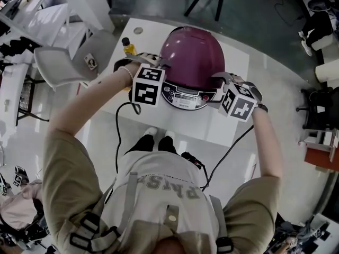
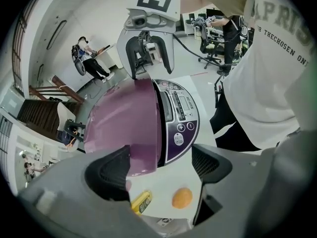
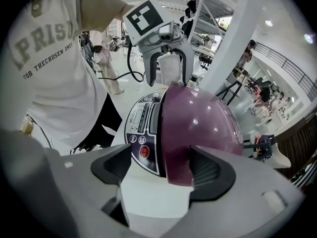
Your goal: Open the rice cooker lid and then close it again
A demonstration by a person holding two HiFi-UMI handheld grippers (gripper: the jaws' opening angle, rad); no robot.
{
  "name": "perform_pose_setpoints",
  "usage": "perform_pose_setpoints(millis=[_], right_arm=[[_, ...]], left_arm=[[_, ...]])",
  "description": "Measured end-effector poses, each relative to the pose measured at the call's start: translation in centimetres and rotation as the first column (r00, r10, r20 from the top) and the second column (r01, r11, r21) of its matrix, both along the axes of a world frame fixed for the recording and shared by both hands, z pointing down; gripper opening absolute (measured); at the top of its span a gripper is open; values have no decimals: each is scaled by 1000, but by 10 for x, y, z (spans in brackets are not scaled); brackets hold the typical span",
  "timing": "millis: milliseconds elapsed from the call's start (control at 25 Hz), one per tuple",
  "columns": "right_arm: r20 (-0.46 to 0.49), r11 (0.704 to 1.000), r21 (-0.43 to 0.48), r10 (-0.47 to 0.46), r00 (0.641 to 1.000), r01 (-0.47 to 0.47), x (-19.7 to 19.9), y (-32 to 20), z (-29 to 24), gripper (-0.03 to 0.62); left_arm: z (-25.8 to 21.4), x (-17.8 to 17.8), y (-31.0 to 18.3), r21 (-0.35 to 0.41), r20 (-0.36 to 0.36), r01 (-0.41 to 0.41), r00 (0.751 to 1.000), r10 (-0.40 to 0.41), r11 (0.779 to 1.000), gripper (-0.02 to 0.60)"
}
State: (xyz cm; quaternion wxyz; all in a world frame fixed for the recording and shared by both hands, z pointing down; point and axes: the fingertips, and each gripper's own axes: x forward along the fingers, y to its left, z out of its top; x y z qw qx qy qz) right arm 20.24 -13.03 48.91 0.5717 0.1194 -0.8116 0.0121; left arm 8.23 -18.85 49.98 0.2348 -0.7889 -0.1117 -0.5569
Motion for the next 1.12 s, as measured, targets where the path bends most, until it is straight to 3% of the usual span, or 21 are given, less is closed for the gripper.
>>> perform_pose_setpoints(millis=[760, 1120], right_arm=[[-33, 996, -81, -38, 999, 35, -1, 13, 25, 373], [-7, 996, -86, -28, 1000, 27, -1, 11, 24, 374]], left_arm=[[25, -4, 11, -46, 62, -14, 998, 17, 999, 437], [26, -4, 10, -58, 58, -16, 998, 20, 998, 440]])
